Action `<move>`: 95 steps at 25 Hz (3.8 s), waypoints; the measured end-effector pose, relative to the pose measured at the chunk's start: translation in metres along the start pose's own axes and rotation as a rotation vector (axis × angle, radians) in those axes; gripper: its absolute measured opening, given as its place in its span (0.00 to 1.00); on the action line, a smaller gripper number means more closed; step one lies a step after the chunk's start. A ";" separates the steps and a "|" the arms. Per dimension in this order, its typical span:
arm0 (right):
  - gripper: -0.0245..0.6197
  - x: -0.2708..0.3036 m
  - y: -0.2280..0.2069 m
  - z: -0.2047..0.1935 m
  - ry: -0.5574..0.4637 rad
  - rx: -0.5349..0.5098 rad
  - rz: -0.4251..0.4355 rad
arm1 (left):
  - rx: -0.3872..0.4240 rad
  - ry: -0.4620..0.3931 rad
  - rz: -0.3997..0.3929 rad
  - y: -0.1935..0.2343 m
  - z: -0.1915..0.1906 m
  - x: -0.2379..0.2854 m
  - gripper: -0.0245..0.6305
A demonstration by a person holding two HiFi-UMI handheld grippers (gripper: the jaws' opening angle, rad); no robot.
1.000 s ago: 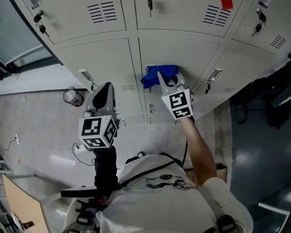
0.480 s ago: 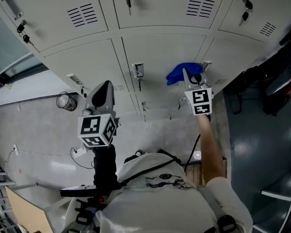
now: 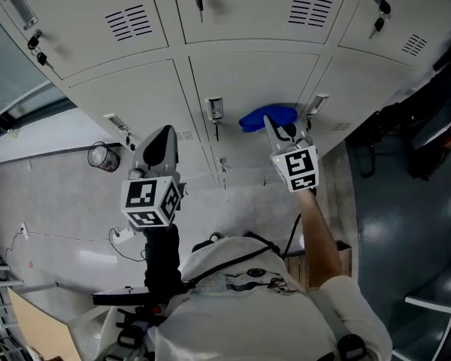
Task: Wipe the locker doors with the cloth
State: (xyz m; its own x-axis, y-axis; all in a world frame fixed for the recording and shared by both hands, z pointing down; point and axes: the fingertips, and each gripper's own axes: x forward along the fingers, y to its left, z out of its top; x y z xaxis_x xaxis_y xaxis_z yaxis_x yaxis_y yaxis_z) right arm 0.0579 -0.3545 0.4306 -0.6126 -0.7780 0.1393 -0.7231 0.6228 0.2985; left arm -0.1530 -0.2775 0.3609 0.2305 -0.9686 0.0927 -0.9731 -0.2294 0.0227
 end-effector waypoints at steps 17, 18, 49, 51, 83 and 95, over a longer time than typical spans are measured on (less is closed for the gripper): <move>0.08 0.060 0.051 -0.059 0.132 -0.011 0.076 | 0.004 -0.010 0.064 0.023 0.005 -0.018 0.04; 0.08 0.054 0.039 -0.065 0.134 -0.010 0.054 | 0.003 -0.009 0.065 0.024 0.005 -0.018 0.04; 0.08 0.105 0.149 -0.102 0.183 0.070 0.252 | 0.005 0.014 0.069 0.028 -0.007 -0.021 0.04; 0.08 0.112 0.147 -0.105 0.197 0.061 0.242 | 0.004 0.011 0.078 0.032 -0.006 -0.024 0.04; 0.08 -0.046 -0.010 -0.113 0.104 0.262 -0.063 | 0.019 0.197 -0.021 -0.074 -0.073 -0.033 0.04; 0.08 -0.202 0.163 -0.031 0.028 0.415 -0.099 | 0.016 0.207 -0.134 -0.061 -0.124 -0.212 0.04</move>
State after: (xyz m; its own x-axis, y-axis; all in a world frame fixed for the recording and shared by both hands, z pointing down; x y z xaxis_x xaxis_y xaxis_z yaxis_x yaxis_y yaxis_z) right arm 0.0730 -0.0983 0.4801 -0.5287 -0.8343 0.1565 -0.8488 0.5205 -0.0930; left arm -0.1421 -0.0459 0.4632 0.3508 -0.8898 0.2918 -0.9335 -0.3572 0.0331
